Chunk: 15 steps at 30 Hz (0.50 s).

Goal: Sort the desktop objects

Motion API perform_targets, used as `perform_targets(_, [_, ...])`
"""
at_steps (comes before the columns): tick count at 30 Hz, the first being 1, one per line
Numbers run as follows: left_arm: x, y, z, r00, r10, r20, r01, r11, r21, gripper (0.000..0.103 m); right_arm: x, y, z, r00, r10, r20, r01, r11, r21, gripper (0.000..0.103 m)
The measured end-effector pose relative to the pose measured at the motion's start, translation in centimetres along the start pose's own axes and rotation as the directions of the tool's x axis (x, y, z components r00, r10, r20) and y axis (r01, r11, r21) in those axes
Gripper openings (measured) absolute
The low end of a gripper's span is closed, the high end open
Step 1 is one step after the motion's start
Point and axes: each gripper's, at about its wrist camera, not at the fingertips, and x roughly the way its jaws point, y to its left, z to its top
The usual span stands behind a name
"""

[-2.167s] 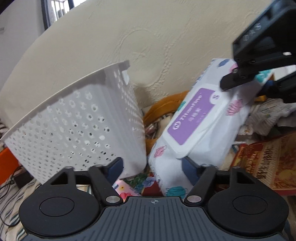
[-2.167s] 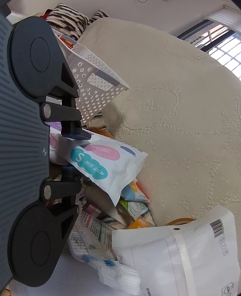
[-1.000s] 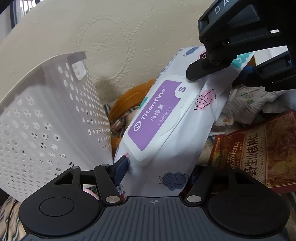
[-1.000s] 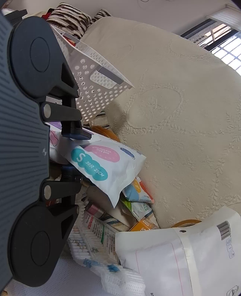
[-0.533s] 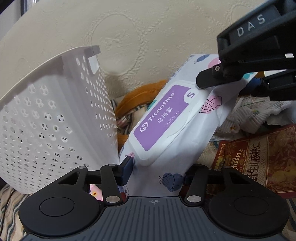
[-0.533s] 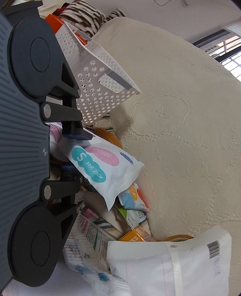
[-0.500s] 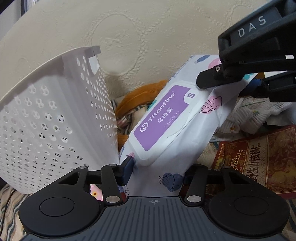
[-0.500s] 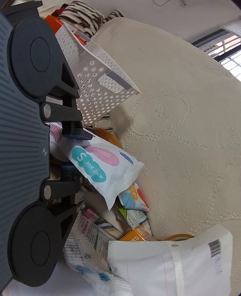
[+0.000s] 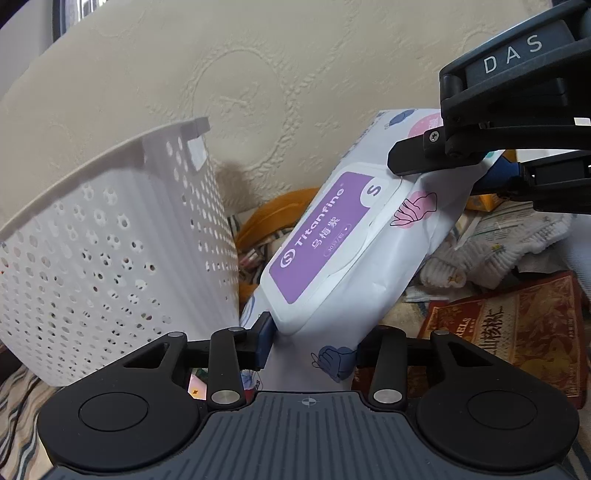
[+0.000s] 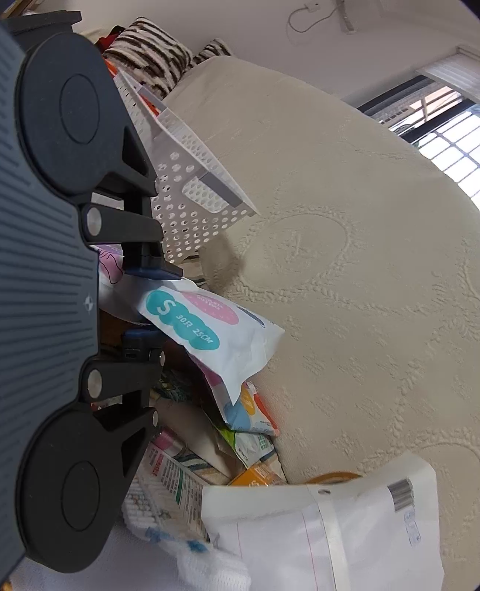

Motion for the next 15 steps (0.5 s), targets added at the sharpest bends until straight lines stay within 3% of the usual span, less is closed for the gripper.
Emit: perform_targets(15, [-3.8,-3.3,2.3,0.997,-0.026,0.077,0.021,0.998,0.058,0.04,-4.6,-0.3,1.9,0.996,-0.015,0.086,0.015,1.0,0.009,0.028])
